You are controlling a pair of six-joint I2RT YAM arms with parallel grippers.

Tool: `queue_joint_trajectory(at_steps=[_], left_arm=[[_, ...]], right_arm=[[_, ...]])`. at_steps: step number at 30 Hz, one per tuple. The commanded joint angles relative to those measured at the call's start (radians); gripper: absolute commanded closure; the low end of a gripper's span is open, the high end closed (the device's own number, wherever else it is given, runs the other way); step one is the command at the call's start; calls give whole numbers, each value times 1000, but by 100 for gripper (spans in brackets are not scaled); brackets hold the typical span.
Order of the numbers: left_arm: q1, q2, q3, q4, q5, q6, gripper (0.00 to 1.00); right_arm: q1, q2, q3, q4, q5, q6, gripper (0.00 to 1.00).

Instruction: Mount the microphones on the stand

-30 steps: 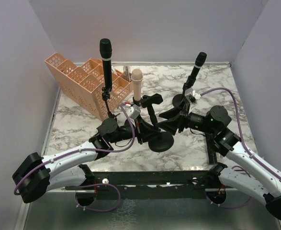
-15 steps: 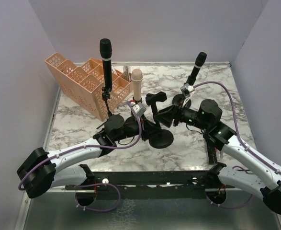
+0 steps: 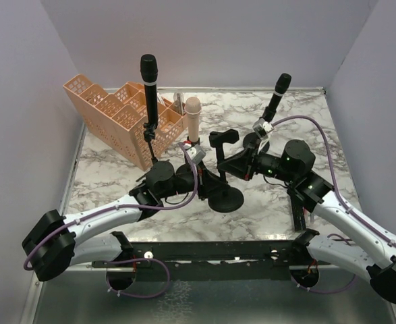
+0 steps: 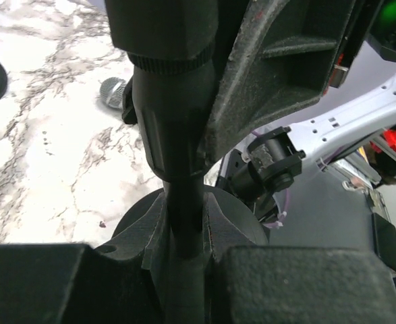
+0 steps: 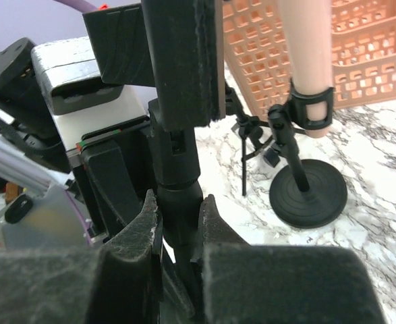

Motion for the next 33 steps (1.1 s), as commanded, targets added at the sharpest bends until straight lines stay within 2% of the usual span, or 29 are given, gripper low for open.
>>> queue_joint_trajectory(at_steps=[1,4,8,10,14,15,18,19,20,27,33], left_arm=[[-10,-51,27,55,125,37,100],[-9,-63,19,55,171,44,100],[-9,-80,17,55,224,54,100],[-9,-91,16,55,214,55,100],[-10,-99,21,55,140,51,100],[-9,-96,22,55,100,51,100],[-9,-68,30,48,-28,53,100],[-10,-55,36,40,-72,56,100],[-9,-42,47,29,-116,58,100],[-10,92,137,5,-303,122,100],[-9,165,207,2,-308,134,100]], right_arm=[[-15,-35,-9,89,-193,5,99],[-47,-38,-25,194,-347,37,99],[-73,-43,-72,434,-565,144,99],[-73,-54,-72,452,-617,137,99],[-73,-66,23,114,-415,-14,99],[-73,-62,34,75,-346,-21,94],[-73,-54,45,7,-141,-17,56],[-73,-58,43,-5,-69,-14,46],[-73,-58,45,-23,-5,-16,41],[-20,-19,104,-158,325,-74,39],[39,68,155,-244,528,-83,40]])
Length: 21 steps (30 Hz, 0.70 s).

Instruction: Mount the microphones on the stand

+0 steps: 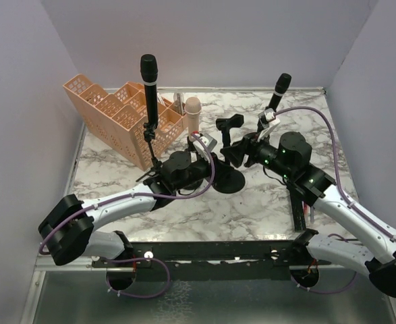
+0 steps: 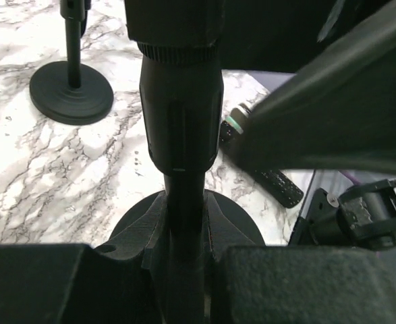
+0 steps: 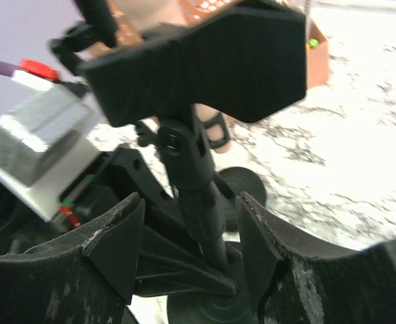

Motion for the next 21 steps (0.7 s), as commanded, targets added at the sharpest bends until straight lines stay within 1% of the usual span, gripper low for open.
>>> queue_joint_trajectory(at_steps=[1,3,5,7,8,9,11,17,19,21], left_arm=[[3,12,76,64,-52,24,100],[3,17,82,62,-45,23,100],[3,19,83,61,-29,21,100],[2,21,78,61,-15,21,100],[2,20,76,60,-11,21,100],[2,19,72,58,-9,21,100],[3,17,66,55,-6,23,100],[2,11,57,48,1,17,100],[2,7,55,46,9,17,100],[3,1,53,45,16,15,100]], right_arm=[[34,54,43,-101,220,-27,40],[43,74,56,-104,241,-24,40],[47,92,66,-106,253,-17,42],[48,100,67,-90,240,-16,48],[47,98,63,-71,211,-21,52],[48,91,54,-44,179,-29,54],[48,75,33,-6,129,-33,54],[47,84,42,-8,123,-28,50],[48,92,46,-15,119,-24,54],[48,95,44,-16,113,-21,66]])
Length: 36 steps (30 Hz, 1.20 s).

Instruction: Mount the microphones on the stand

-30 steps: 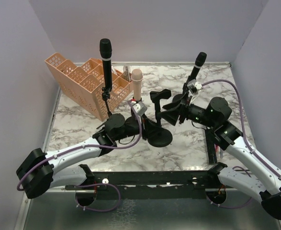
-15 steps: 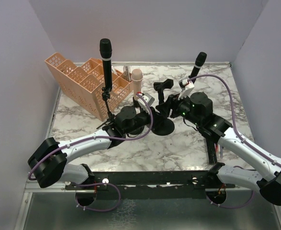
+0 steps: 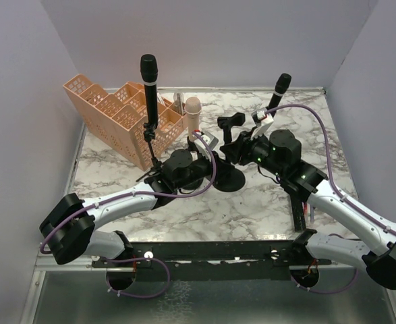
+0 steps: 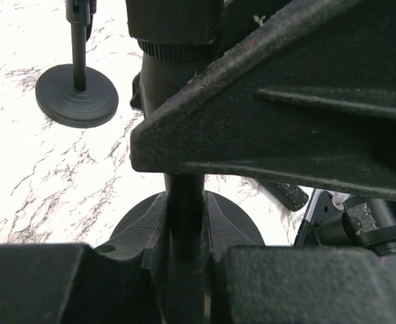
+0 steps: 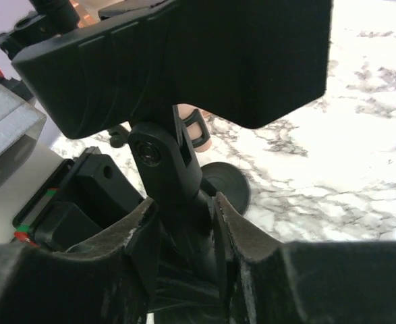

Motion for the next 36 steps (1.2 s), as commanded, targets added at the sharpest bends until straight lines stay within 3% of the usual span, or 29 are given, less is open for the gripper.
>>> queue_joint_trajectory(at_steps=[1,3,6,15,25,27,29,33,36], left_arm=[[0,-28,14,65,39,0,100],[0,-40,7,63,58,1,100],[0,-49,0,63,111,13,100],[0,-44,31,66,394,41,100],[0,-123,4,82,547,105,100],[0,-133,0,83,553,115,100],[0,-141,-2,83,509,107,100],[0,-135,-2,69,343,71,100],[0,-120,-4,42,225,68,100]], right_arm=[[2,3,8,16,-31,0,74],[2,-14,0,20,-44,-3,87],[0,-47,-7,30,-107,-26,98],[-13,-258,-87,168,-616,-208,99],[-14,-295,-64,123,-765,-211,99],[-14,-281,-50,101,-711,-196,95],[-14,-260,-35,84,-563,-172,87],[-14,-197,-17,-4,-217,-171,45],[-13,-133,17,-68,-110,-165,36]])
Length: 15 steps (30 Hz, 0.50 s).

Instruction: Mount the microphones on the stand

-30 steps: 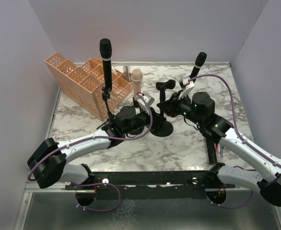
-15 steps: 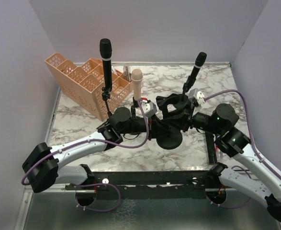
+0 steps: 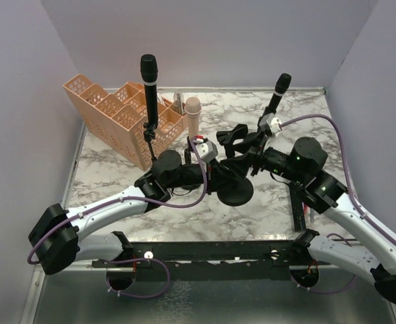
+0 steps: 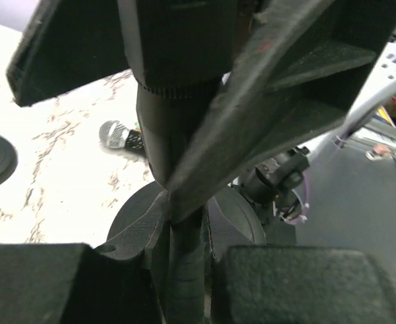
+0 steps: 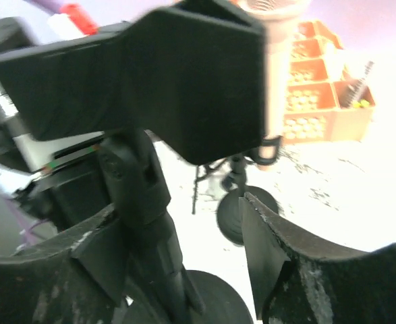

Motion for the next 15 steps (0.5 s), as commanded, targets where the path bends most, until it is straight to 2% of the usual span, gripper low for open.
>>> queue_joint_trajectory(at_steps=[1,3,7,12,15], left_arm=[[4,7,1,-1,-220,-27,100],[4,20,7,-12,-288,-35,100],[5,35,12,-19,-339,-42,100],[14,36,4,-32,-350,-52,100],[22,34,1,-34,-319,-68,100]], right_arm=[[3,89,62,-122,290,29,36],[4,136,92,-171,359,56,39],[4,175,99,-209,444,74,53],[4,112,61,-187,441,104,66],[4,56,22,-153,376,100,75]])
